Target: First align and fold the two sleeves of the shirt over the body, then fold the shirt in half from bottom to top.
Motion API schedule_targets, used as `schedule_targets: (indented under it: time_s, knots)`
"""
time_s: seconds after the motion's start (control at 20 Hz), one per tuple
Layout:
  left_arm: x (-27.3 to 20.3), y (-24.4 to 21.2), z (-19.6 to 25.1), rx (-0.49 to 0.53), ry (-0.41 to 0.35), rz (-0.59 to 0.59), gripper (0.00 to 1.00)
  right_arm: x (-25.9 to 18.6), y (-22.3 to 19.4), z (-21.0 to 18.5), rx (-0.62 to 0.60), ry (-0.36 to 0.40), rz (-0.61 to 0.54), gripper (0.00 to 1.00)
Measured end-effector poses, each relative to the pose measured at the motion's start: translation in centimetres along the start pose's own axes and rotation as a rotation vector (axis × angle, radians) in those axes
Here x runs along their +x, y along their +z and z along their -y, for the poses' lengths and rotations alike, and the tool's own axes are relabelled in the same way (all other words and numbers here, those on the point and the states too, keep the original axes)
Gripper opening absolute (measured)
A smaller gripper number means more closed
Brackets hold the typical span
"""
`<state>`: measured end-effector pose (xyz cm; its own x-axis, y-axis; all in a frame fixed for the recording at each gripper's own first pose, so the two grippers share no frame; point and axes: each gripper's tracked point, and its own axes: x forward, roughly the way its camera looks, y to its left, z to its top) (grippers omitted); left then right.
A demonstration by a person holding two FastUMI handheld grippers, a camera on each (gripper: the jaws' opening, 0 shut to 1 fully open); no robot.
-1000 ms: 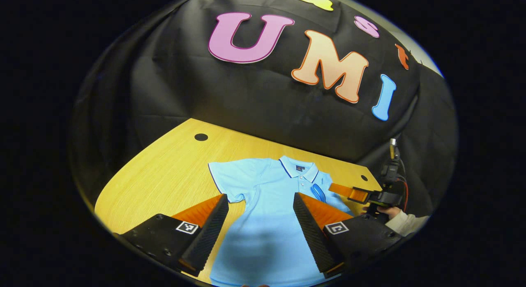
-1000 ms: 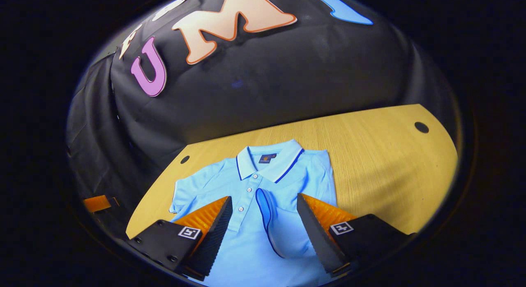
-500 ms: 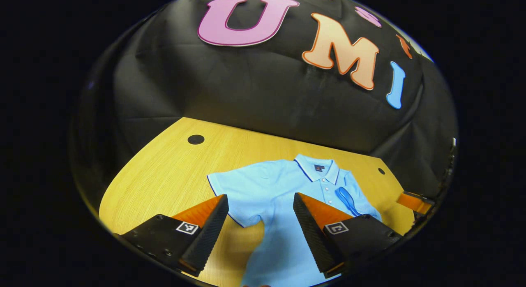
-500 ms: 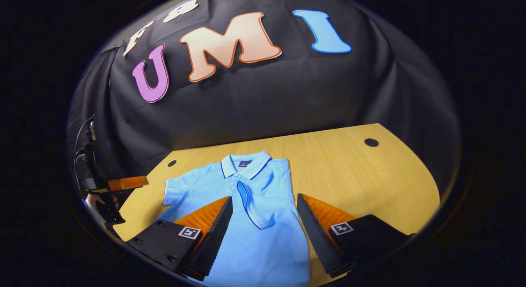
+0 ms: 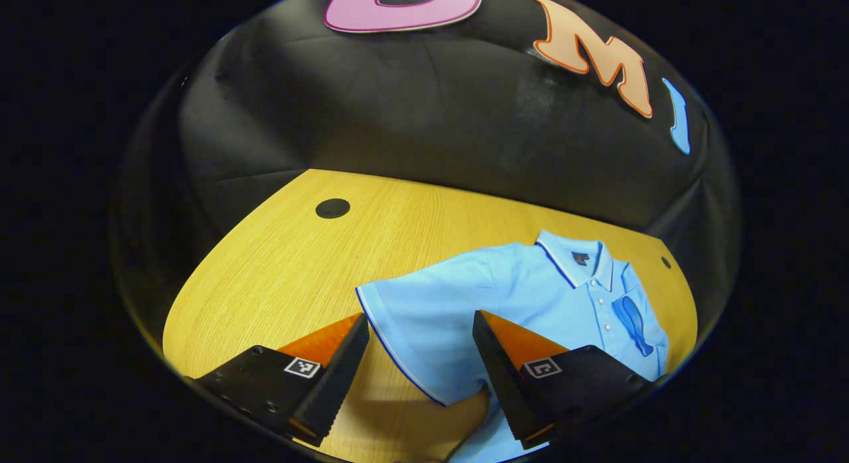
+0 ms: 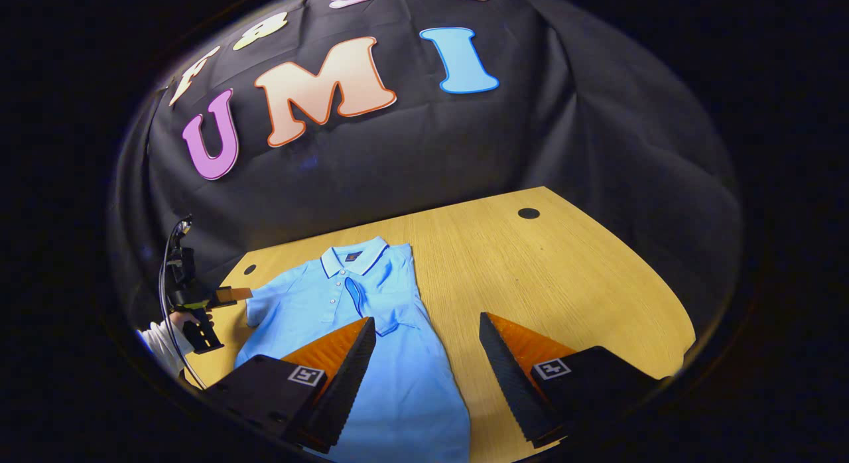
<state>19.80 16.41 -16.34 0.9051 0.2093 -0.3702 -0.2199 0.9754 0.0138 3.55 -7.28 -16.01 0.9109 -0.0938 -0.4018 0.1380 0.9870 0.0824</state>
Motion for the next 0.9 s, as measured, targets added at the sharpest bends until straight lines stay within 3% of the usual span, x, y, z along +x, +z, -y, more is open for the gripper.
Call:
schedule_targets:
  time_s: [0.15, 0.2, 0.25, 0.55, 0.65, 0.7, 0.8, 0.85, 0.9]
  knots:
    - [1.1, -0.7, 0.1, 0.031, 0.009, -0.024, 0.95, -0.4, -0.1, 0.9, 0.004, -0.028, 0.004, 0.98]
    - [1.4, -0.9, 0.1, 0.037, 0.012, -0.029, 0.95, -0.5, -0.1, 1.0, 0.006, -0.032, 0.004, 0.93]
    - [1.5, -1.1, 0.2, 0.04, 0.014, -0.038, 0.95, -0.6, -0.1, 1.2, 0.008, -0.037, 0.001, 0.98]
    - [2.1, -2.0, -0.3, 0.072, 0.04, -0.063, 0.94, -0.8, -0.2, 1.7, 0.026, -0.048, -0.005, 0.98]
    - [2.3, -1.7, -0.1, 0.082, 0.029, -0.057, 0.9, -0.7, -0.5, 1.8, 0.036, -0.049, -0.014, 0.98]
    - [2.3, -1.6, 0.0, 0.081, 0.023, -0.049, 0.86, -0.6, -0.6, 1.8, 0.041, -0.049, -0.017, 0.98]
    - [2.7, -1.3, 0.5, 0.07, 0.004, -0.032, 0.69, -0.7, -0.6, 1.4, 0.047, -0.038, -0.019, 0.98]
    - [2.8, -1.2, 0.9, 0.059, -0.013, -0.025, 0.47, -0.7, -0.5, 1.3, 0.044, -0.035, -0.016, 0.98]
    - [2.7, -1.2, 1.6, 0.042, -0.036, -0.021, 0.37, -0.6, -0.5, 1.5, 0.038, -0.034, -0.014, 0.98]
